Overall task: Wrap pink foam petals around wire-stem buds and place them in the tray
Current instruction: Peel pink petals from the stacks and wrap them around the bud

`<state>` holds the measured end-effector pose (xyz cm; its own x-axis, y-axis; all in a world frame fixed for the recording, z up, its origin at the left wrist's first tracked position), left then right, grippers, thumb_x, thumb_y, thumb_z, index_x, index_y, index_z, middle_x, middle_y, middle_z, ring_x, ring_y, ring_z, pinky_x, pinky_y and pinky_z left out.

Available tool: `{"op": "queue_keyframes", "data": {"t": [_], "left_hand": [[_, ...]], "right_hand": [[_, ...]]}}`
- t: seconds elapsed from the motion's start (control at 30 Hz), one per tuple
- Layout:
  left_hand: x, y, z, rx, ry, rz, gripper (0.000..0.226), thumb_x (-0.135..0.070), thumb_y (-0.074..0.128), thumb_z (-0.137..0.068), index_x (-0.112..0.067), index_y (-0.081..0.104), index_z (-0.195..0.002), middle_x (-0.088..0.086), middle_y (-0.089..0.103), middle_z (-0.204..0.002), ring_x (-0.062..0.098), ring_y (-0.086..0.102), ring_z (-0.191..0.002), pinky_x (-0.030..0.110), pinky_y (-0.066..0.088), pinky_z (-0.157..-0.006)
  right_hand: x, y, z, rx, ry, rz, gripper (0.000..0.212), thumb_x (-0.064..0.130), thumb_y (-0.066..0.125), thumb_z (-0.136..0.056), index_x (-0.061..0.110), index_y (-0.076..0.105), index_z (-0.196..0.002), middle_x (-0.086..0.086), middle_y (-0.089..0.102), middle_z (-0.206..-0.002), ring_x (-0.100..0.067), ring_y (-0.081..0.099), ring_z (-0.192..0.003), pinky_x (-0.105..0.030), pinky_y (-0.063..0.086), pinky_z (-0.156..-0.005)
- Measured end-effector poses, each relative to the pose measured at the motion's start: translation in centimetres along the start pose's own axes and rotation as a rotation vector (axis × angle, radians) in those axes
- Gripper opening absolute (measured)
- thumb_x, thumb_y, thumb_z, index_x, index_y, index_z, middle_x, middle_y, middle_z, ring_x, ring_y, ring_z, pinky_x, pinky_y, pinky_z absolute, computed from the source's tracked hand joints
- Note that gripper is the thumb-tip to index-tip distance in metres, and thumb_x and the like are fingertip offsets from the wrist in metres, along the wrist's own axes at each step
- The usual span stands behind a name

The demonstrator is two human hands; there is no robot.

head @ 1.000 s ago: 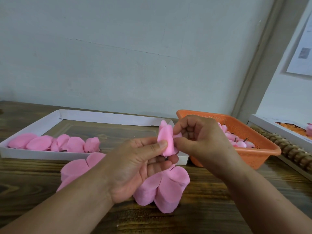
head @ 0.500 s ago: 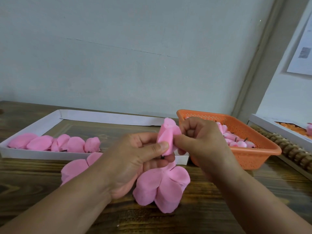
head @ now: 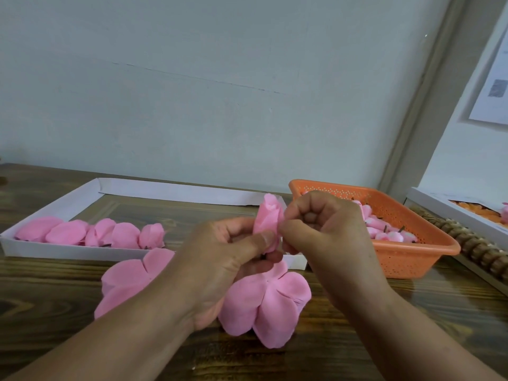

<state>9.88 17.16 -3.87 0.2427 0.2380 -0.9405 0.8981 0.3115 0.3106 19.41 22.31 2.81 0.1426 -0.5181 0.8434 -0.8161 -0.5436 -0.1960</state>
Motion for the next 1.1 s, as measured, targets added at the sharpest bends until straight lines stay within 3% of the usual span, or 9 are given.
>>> {"op": "queue_keyframes", "data": {"t": [0.17,0.3,0.47,0.57,0.63,0.7,0.77,0.9,1.1], "left_hand": [[0.0,0.3,0.1,0.022,0.005,-0.012,0.021,-0.023,0.069,-0.062,-0.017,0.079,-0.078,0.006,0.075,-0.081,0.013,0.072,-0.075,0.017,0.054,-0.063],[-0.2,0.5,0.1,0.041,0.011,-0.027,0.024,-0.024,0.069,-0.06,-0.013,0.078,-0.08,0.009,0.075,-0.082,0.012,0.071,-0.073,0.016,0.053,-0.062],[0.3,0.5,0.0,0.054,-0.004,-0.03,0.025,-0.022,0.07,-0.06,-0.01,0.077,-0.08,0.009,0.075,-0.082,0.017,0.072,-0.077,0.017,0.054,-0.063],[0.5,0.4,0.0,0.047,-0.017,-0.012,0.028,-0.023,0.071,-0.057,-0.008,0.077,-0.08,0.01,0.074,-0.083,0.021,0.072,-0.08,0.018,0.054,-0.063],[0.5,0.4,0.1,0.056,-0.031,-0.011,0.033,-0.023,0.072,-0.057,-0.005,0.076,-0.084,0.012,0.073,-0.083,0.022,0.072,-0.079,0.018,0.054,-0.063],[0.6,0.8,0.2,0.103,-0.067,-0.049,0.034,-0.023,0.071,-0.059,-0.004,0.075,-0.088,0.013,0.073,-0.084,0.02,0.071,-0.078,0.019,0.054,-0.064],[1.1,1.3,0.4,0.163,-0.124,-0.082,0.035,-0.021,0.071,-0.063,-0.002,0.073,-0.092,0.015,0.073,-0.088,0.018,0.07,-0.078,0.019,0.054,-0.064],[2.3,2.0,0.9,0.303,-0.261,-0.047,0.03,-0.013,0.077,-0.074,0.004,0.071,-0.097,0.016,0.073,-0.091,0.019,0.071,-0.079,0.019,0.054,-0.062],[3.2,3.2,2.3,0.569,-0.366,-0.013,0.022,-0.025,0.075,-0.082,-0.011,0.073,-0.098,0.012,0.07,-0.102,0.021,0.066,-0.09,0.027,0.055,-0.074]], "right_hand": [[0.1,0.4,-0.1,0.089,-0.023,-0.095,0.021,-0.018,0.05,-0.074,-0.003,0.061,-0.067,-0.006,0.062,-0.05,-0.011,0.06,-0.045,-0.016,0.045,-0.046],[-0.8,0.4,-0.4,0.128,0.019,-0.151,0.016,-0.018,0.058,-0.076,-0.003,0.057,-0.07,-0.014,0.064,-0.054,-0.017,0.061,-0.046,-0.02,0.046,-0.048],[-1.3,-0.3,-0.9,0.078,0.01,-0.088,0.022,-0.005,0.074,-0.072,0.005,0.055,-0.07,-0.005,0.06,-0.053,-0.011,0.054,-0.042,-0.021,0.043,-0.043],[-2.5,-0.9,-1.4,0.048,0.094,-0.031,0.027,0.001,0.078,-0.07,0.011,0.058,-0.085,-0.003,0.057,-0.064,-0.009,0.049,-0.045,-0.022,0.04,-0.041],[-3.2,-0.8,-1.5,0.116,0.163,-0.027,0.03,0.014,0.08,-0.066,0.012,0.064,-0.091,-0.004,0.06,-0.07,-0.011,0.048,-0.049,-0.023,0.039,-0.043],[-3.1,-0.1,-1.4,0.235,0.168,-0.075,0.023,0.019,0.079,-0.061,0.011,0.07,-0.081,-0.006,0.063,-0.068,-0.015,0.047,-0.051,-0.023,0.041,-0.045],[-2.6,0.2,-1.4,0.298,0.131,-0.119,0.011,0.011,0.078,-0.063,0.009,0.071,-0.071,-0.007,0.063,-0.062,-0.015,0.049,-0.05,-0.022,0.043,-0.047],[-2.0,0.6,-1.3,0.368,0.061,-0.145,0.013,0.006,0.077,-0.064,-0.002,0.068,-0.07,-0.012,0.064,-0.061,-0.019,0.054,-0.05,-0.024,0.046,-0.048],[-0.3,2.0,0.0,0.554,-0.054,-0.27,0.007,0.007,0.071,-0.067,0.012,0.073,-0.072,-0.007,0.064,-0.069,-0.022,0.055,-0.059,-0.027,0.048,-0.054]]}}
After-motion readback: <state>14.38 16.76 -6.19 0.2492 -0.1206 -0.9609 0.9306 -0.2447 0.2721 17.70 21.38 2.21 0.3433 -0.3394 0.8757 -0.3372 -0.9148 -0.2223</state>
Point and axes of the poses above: each hand's wrist, its own z-axis away from the middle knuckle, its own y-axis out of the palm, x = y × z, the point moved 10 cm from there along -z, towards the middle knuckle
